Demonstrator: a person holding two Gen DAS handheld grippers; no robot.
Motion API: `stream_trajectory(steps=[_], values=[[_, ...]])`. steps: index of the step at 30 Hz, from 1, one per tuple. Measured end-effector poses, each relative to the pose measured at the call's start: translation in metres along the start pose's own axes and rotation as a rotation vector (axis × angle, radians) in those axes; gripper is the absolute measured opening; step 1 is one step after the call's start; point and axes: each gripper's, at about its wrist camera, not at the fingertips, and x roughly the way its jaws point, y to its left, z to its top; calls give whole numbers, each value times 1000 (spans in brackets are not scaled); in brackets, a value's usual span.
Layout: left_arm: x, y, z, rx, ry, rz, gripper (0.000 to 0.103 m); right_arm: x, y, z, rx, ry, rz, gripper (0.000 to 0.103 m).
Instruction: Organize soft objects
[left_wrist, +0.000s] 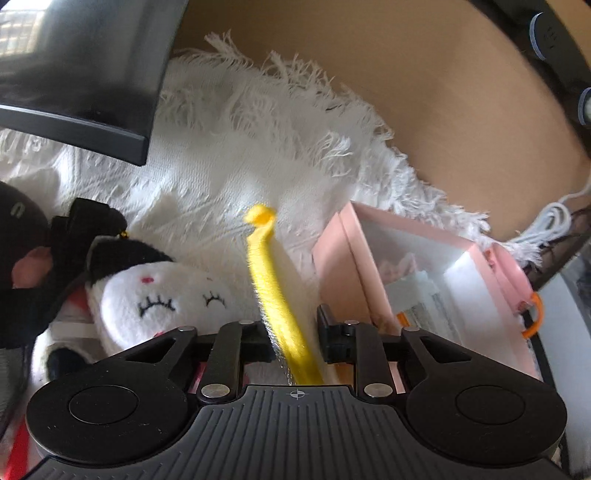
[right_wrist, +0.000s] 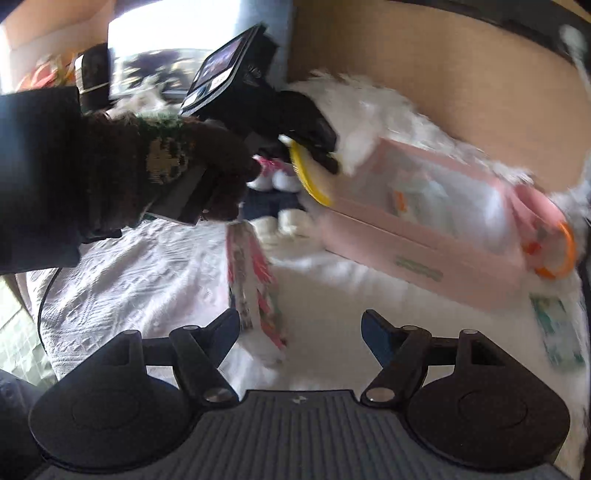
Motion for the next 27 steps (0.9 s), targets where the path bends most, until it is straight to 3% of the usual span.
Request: stream_trajectory(steps=[4,11,13,17,23,24,25,27], values=[[-31,9,-11,17,-5,-45,18,24,18,10,-85,18,67,73],[-118,46,-41,-85,-66,-93,18,51,44,13,-150,74,183,73],[-143,59,-53,-127,-84,-85,18,54,49,12,-149,77,186,79],[-181,75,-82,-184,-99,-67,18,64,53,9,-150,80,155,79],[-211,89,-119,-228,-58,-61,18,77,45,14,-68,108,158,81],[-212,90,-123,-227,-42,-67,18,77,47,15,-72,103,154,75],[-212,88,-126,-224,-25,-74,18,75,48,17,-81,99,145,56],[-211,85,-131,-211,12,-98,18,70,47,19,-93,118,146,52]])
